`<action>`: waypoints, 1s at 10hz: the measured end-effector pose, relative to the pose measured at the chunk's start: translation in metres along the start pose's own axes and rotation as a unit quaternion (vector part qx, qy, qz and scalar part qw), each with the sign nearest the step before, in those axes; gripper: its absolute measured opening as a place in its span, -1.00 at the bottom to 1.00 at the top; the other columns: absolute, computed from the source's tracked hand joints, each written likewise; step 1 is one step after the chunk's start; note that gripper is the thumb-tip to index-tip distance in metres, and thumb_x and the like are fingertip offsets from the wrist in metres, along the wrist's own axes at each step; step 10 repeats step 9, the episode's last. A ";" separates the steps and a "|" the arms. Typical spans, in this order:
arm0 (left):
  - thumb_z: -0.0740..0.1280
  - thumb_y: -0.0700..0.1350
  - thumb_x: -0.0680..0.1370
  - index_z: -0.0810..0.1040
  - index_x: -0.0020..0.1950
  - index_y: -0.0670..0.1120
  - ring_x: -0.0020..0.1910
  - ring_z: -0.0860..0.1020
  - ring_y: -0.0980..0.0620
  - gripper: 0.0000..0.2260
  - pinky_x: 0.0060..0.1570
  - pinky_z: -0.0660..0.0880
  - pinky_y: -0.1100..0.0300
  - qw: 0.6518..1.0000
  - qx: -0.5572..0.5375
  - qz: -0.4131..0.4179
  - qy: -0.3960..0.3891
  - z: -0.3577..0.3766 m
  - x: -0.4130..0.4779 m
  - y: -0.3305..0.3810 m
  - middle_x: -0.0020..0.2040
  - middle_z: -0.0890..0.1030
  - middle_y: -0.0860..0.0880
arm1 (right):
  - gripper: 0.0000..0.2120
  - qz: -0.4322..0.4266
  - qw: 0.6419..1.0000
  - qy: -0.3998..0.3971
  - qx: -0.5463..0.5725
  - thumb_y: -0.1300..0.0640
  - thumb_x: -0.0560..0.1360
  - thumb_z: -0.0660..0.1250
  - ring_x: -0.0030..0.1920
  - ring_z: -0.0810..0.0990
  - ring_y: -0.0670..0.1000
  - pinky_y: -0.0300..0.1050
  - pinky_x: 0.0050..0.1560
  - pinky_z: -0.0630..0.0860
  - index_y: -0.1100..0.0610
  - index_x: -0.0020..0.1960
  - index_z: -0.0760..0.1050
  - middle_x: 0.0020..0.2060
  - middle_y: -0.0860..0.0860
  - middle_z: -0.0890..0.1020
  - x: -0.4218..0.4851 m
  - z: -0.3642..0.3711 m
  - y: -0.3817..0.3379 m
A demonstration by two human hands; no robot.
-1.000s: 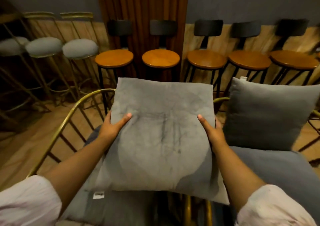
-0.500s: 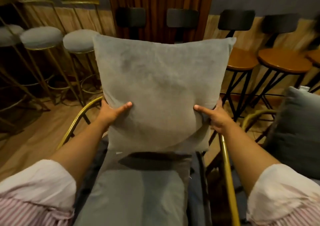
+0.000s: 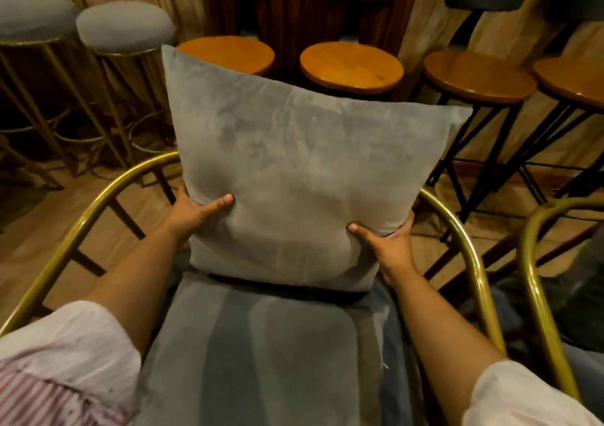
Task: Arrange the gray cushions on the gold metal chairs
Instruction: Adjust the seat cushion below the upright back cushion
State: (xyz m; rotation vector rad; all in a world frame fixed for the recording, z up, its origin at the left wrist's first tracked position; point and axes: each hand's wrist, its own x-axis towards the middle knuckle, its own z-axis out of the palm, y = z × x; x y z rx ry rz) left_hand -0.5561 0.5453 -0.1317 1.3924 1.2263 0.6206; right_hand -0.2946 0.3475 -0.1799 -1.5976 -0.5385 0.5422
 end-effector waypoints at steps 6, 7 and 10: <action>0.42 0.22 0.36 0.05 0.54 -0.10 0.46 0.27 -0.24 -0.08 0.39 0.30 -0.11 0.989 0.108 -0.092 0.039 0.014 0.021 -0.044 0.53 0.22 -0.15 | 0.00 0.012 0.998 0.054 -0.027 0.19 0.26 0.59 0.42 0.32 0.14 -0.13 0.35 0.27 0.14 0.51 0.06 0.45 0.13 0.32 -0.017 0.014 0.032; 0.43 0.23 0.35 0.10 0.53 -0.08 0.45 0.30 -0.21 -0.11 0.38 0.32 -0.07 0.994 0.067 -0.071 0.056 0.017 0.005 -0.042 0.51 0.27 -0.12 | 0.03 0.023 0.998 0.035 -0.044 0.12 0.24 0.60 0.44 0.31 0.14 0.03 0.44 0.27 0.13 0.52 0.04 0.46 0.12 0.30 -0.018 0.009 0.027; 0.37 -0.07 0.51 0.02 0.55 0.05 0.45 0.30 -0.15 -0.28 0.20 0.33 0.04 0.998 0.004 -0.046 -0.038 0.019 -0.052 -0.007 0.51 0.27 -0.07 | -0.28 0.006 0.995 -0.017 -0.101 0.10 0.39 0.50 0.38 0.42 0.14 0.08 0.38 0.37 0.15 0.45 0.26 0.37 0.13 0.46 -0.041 -0.015 -0.016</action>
